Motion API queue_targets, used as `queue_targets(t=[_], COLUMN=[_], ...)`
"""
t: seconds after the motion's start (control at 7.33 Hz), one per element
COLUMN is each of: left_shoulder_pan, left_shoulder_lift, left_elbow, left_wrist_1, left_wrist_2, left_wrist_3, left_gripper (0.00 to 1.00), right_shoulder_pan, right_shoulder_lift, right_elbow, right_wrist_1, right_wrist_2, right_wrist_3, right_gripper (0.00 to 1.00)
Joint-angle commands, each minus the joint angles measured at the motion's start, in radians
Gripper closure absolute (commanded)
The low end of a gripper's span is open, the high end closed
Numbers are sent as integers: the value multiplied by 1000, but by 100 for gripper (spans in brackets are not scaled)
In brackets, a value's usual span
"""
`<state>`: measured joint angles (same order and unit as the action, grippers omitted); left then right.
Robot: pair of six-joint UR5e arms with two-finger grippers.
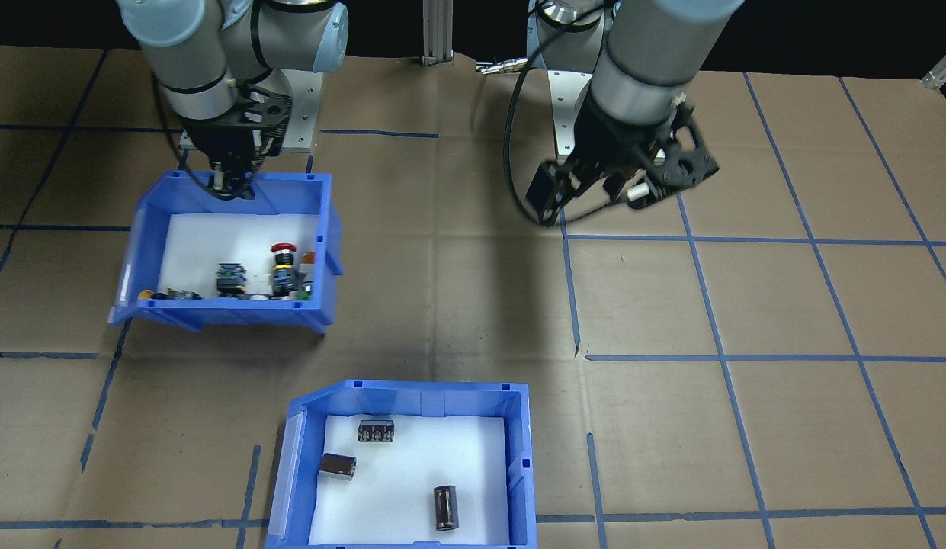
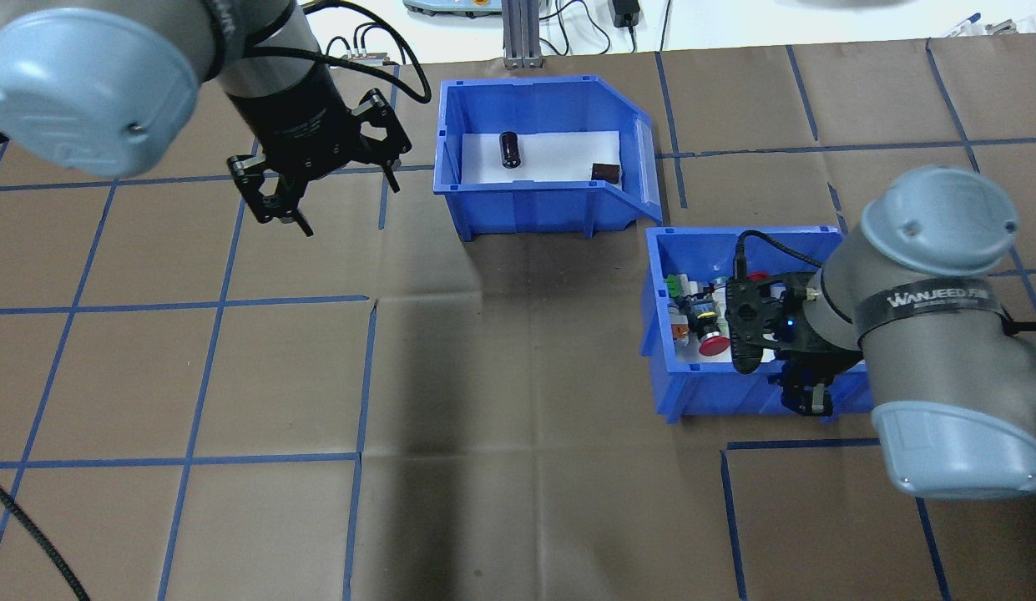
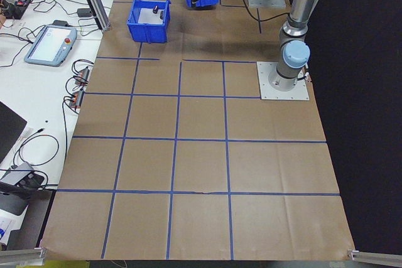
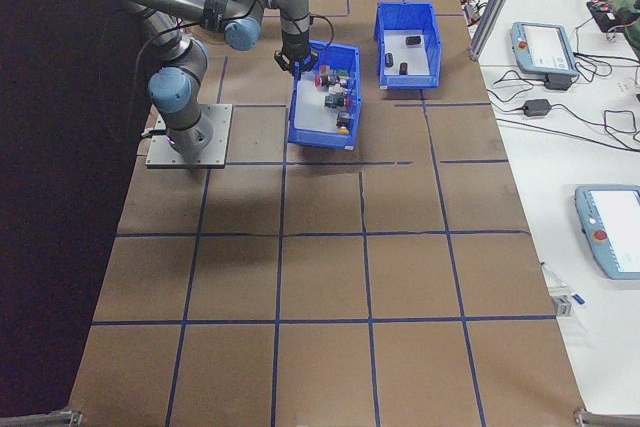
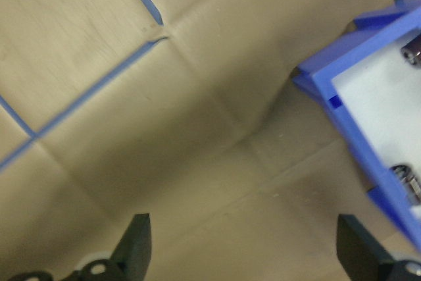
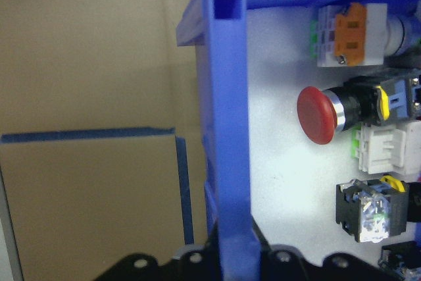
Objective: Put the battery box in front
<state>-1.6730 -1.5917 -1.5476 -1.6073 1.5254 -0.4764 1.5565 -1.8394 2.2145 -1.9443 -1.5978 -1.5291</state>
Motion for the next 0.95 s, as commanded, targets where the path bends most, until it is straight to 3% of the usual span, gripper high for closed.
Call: queue_targets(t=[0.0, 0.14, 0.41, 0.82], left_shoulder_pan=[54, 64, 85, 130], left_shoulder_lift=[184, 231, 274, 279], left_elbow=[-196, -222, -236, -209], left_wrist_1=[0, 3, 1, -19], left_wrist_2=[2, 9, 62, 64], left_wrist_3=[392, 605, 648, 642], left_gripper=[1, 1, 1, 0], right_shoulder_pan=[190, 254, 374, 503], right_shoulder_lift=[5, 9, 67, 152], right_elbow=[1, 1, -18, -56], right_wrist_1=[-16, -50, -123, -174], right_wrist_2=[-2, -1, -1, -16], right_wrist_3=[183, 269, 406, 464], right_gripper=[95, 95, 94, 94])
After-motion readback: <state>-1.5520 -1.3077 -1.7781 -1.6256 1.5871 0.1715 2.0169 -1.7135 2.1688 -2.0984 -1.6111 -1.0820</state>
